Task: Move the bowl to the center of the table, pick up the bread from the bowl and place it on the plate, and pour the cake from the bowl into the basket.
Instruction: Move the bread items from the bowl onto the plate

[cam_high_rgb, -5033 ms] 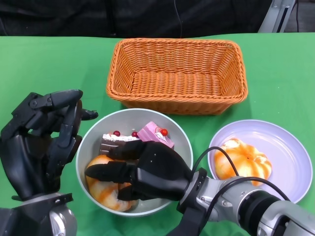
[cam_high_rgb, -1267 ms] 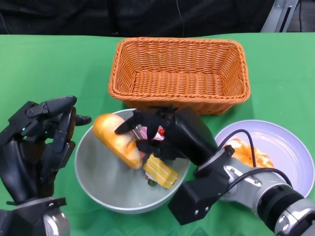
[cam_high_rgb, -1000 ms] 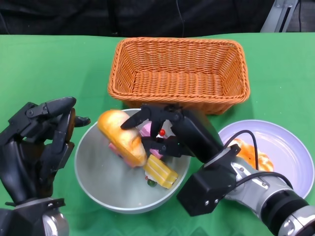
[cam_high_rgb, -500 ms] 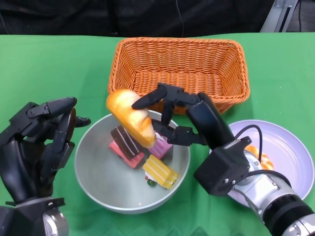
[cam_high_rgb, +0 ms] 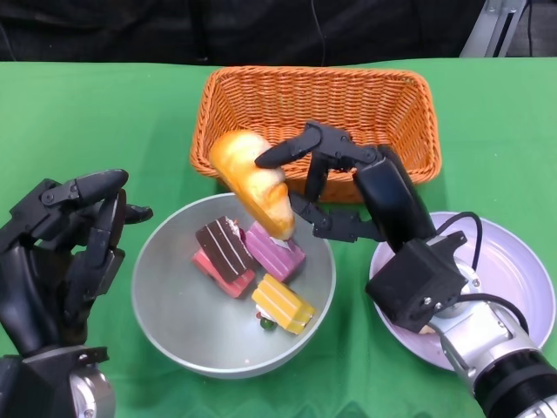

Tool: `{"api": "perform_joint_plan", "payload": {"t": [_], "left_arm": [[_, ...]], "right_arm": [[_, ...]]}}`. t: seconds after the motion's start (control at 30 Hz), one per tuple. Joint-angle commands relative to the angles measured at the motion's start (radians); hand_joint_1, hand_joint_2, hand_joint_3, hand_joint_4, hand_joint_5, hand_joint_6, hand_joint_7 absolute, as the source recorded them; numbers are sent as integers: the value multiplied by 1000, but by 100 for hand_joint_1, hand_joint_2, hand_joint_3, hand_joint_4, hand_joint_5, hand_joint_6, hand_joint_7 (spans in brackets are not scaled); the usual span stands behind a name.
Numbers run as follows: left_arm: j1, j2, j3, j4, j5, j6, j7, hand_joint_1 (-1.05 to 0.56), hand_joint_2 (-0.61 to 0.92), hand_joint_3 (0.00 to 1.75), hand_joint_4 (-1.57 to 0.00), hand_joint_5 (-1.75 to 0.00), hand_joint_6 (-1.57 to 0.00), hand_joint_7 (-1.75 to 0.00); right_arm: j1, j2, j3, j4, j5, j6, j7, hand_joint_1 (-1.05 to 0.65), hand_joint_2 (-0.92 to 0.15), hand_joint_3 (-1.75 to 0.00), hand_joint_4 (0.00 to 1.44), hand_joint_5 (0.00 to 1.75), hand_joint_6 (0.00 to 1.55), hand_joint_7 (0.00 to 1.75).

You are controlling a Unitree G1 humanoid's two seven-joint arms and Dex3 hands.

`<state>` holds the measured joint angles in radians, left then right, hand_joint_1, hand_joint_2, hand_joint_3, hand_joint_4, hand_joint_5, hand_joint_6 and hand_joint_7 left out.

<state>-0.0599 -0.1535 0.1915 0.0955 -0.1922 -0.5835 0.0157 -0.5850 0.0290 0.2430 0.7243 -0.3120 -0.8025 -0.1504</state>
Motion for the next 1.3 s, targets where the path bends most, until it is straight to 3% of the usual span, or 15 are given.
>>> {"api": "perform_joint_plan", "payload": {"t": [0.03,0.47,0.63,0.9,1.13,1.3], "left_arm": [[-3,21,10,14,1,-17,-3,-15,92,37,-88,-109,-110,-49],[-23,30,19,42,8,-5,6,-16,92,33,-89,-107,-109,-50],[-32,37,18,47,-31,11,-14,-14,92,36,-90,-108,-109,-51],[-40,48,22,61,-35,13,-18,-14,92,34,-90,-108,-109,-52],[-42,49,22,63,-38,14,-24,-16,92,33,-91,-108,-110,-52],[-50,54,27,68,-33,21,-16,-15,92,35,-92,-107,-110,-51]], "right_arm": [[16,-9,-31,-29,46,5,21,-7,-72,-72,77,175,73,118],[47,-48,-96,-128,84,44,74,-8,-66,-83,82,175,69,130],[71,-105,-120,-167,38,47,48,-7,-60,-91,78,175,69,132],[115,-153,-157,-228,86,53,83,-5,-61,-96,76,175,70,133],[137,-186,-171,-266,57,66,70,-5,-59,-97,77,175,70,133],[160,-280,-201,-231,-21,-14,19,-3,-57,-98,74,174,73,132]]}}
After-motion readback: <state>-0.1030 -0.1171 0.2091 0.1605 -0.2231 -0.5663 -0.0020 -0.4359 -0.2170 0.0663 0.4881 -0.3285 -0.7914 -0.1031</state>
